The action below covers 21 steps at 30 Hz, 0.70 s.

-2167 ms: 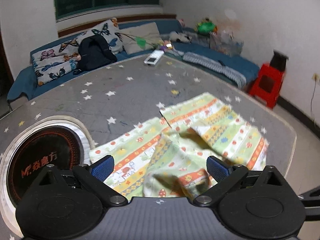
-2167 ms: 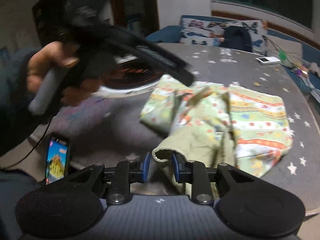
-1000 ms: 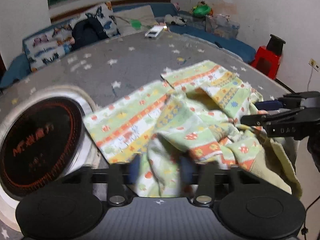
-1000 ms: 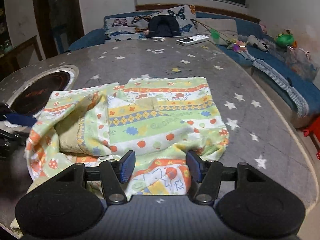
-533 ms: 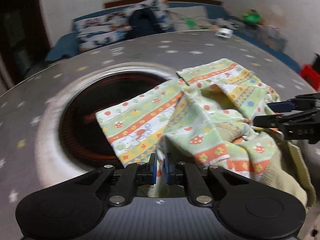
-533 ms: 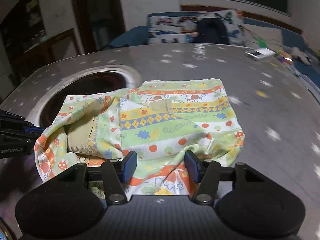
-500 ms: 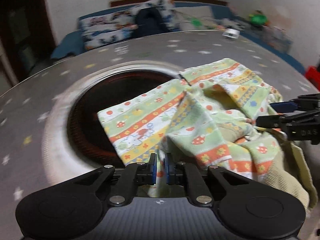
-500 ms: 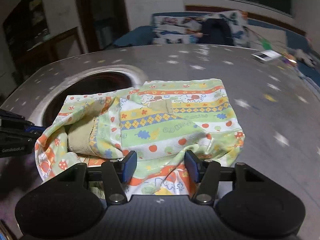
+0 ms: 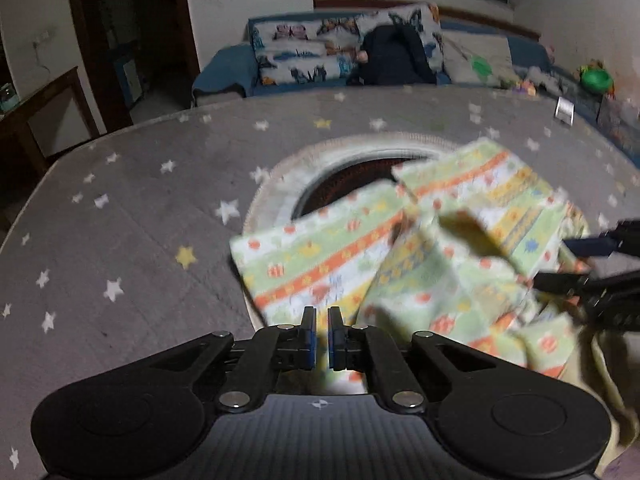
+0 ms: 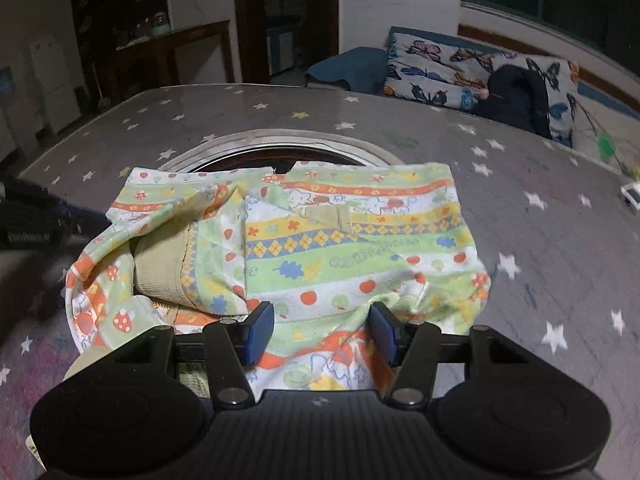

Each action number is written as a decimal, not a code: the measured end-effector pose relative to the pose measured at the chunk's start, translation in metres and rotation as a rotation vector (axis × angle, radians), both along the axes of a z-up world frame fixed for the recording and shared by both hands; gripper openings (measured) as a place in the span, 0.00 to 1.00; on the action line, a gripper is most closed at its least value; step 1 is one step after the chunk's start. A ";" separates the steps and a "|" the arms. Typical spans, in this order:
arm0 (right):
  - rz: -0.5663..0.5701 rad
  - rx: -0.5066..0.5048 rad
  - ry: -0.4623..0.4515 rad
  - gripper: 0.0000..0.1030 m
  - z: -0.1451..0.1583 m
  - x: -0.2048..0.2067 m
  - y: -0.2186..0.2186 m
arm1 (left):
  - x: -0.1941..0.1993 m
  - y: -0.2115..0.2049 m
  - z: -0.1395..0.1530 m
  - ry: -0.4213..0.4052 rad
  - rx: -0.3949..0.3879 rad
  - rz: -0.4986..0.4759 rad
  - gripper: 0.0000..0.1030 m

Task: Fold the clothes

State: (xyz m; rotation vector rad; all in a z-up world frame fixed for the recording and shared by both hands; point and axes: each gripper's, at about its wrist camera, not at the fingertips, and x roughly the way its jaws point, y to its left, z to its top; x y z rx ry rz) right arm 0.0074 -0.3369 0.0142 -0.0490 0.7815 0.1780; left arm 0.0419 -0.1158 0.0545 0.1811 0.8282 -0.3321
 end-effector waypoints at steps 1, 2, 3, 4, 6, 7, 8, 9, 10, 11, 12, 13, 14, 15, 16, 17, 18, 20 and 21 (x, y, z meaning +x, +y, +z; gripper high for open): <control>0.002 -0.003 -0.005 0.53 0.003 0.000 0.001 | 0.000 0.002 0.006 -0.009 -0.015 0.003 0.07; 0.006 -0.008 -0.012 0.52 0.006 0.000 0.003 | 0.000 0.003 0.012 -0.013 -0.038 0.003 0.07; 0.014 -0.016 -0.025 0.52 0.010 0.000 0.004 | 0.000 0.004 0.017 -0.017 -0.061 0.002 0.08; 0.022 -0.024 -0.034 0.52 0.013 0.000 0.006 | 0.003 0.002 0.021 -0.013 -0.081 -0.002 0.12; 0.040 -0.035 -0.038 0.52 0.014 0.006 0.010 | 0.007 -0.003 0.025 -0.006 -0.117 -0.015 0.18; 0.048 -0.041 -0.040 0.51 0.015 0.008 0.013 | 0.007 -0.009 0.025 -0.007 -0.117 -0.024 0.25; 0.057 -0.047 -0.042 0.50 0.016 0.011 0.015 | 0.008 -0.014 0.026 -0.008 -0.117 -0.034 0.27; 0.066 -0.052 -0.044 0.49 0.017 0.013 0.017 | 0.008 -0.020 0.026 -0.010 -0.116 -0.044 0.31; 0.074 -0.058 -0.046 0.48 0.018 0.016 0.020 | 0.010 -0.027 0.024 -0.012 -0.107 -0.053 0.35; 0.083 -0.064 -0.048 0.48 0.019 0.018 0.022 | 0.012 -0.034 0.022 -0.014 -0.098 -0.063 0.37; 0.092 -0.069 -0.050 0.48 0.020 0.021 0.024 | 0.015 -0.038 0.019 -0.003 -0.100 -0.063 0.41; 0.100 -0.075 -0.052 0.48 0.021 0.024 0.027 | 0.019 -0.042 0.017 0.009 -0.103 -0.063 0.42; 0.109 -0.081 -0.054 0.48 0.022 0.026 0.029 | 0.022 -0.046 0.014 0.020 -0.106 -0.063 0.42; 0.118 -0.086 -0.056 0.48 0.023 0.029 0.031 | 0.027 -0.047 0.008 0.036 -0.113 -0.062 0.42; 0.127 -0.092 -0.058 0.46 0.024 0.031 0.034 | 0.030 -0.049 0.005 0.045 -0.113 -0.061 0.42; 0.135 -0.098 -0.060 0.46 0.025 0.034 0.036 | 0.032 -0.051 0.002 0.054 -0.113 -0.061 0.42; 0.144 -0.104 -0.062 0.46 0.026 0.037 0.039 | 0.034 -0.053 -0.001 0.062 -0.113 -0.061 0.42; 0.151 -0.120 -0.055 0.39 0.022 0.042 0.043 | 0.036 -0.054 -0.006 0.064 -0.099 -0.060 0.40; 0.153 -0.130 -0.050 0.39 0.018 0.045 0.046 | 0.037 -0.053 -0.009 0.067 -0.097 -0.060 0.37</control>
